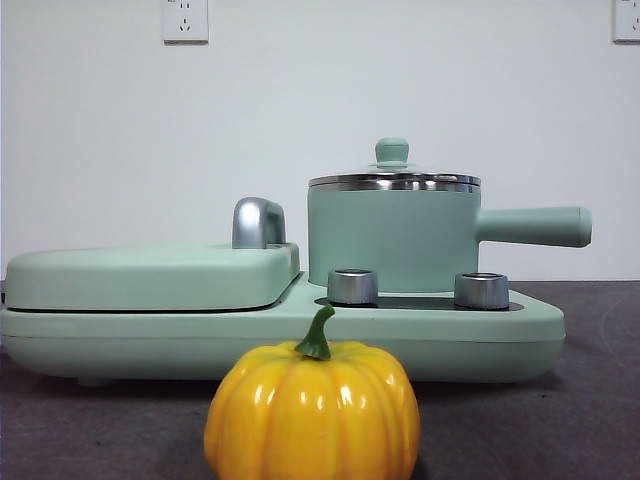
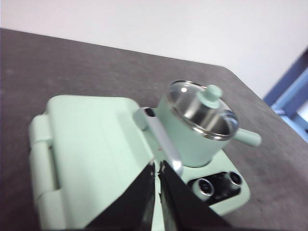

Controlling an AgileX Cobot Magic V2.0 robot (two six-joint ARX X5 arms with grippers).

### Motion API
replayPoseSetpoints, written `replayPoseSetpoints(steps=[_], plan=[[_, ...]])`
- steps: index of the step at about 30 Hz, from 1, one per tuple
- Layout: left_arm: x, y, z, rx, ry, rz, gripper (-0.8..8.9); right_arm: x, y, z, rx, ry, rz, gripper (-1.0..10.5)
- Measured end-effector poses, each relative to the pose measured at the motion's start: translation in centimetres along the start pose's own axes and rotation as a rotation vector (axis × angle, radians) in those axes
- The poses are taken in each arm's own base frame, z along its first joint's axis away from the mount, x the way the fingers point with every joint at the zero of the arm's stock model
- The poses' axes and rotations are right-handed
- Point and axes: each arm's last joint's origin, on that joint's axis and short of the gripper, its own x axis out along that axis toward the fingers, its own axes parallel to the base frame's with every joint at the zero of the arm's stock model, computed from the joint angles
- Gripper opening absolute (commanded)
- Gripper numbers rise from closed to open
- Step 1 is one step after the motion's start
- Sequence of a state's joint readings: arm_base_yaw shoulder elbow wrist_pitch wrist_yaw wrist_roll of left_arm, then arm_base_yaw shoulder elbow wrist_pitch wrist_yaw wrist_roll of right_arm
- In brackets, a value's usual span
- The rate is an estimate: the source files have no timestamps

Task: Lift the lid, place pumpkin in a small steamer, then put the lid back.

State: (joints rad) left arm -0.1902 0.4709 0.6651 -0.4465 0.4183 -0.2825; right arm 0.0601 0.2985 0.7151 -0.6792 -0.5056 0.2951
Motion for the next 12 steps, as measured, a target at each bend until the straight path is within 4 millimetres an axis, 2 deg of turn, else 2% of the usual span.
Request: replayPoseSetpoints(steps=[5,12], plan=[[0.4,-1.0,2.1,0.034,0.055,-0.147,0.19,-0.2,1.0,1.6,-0.057,0.09,0.127,0.2],[0.8,-1.5,2.9,0.063,0.066,-0.23,0.3,0.2,1.1,2.2,-0.096,0.114,0.178,0.2]])
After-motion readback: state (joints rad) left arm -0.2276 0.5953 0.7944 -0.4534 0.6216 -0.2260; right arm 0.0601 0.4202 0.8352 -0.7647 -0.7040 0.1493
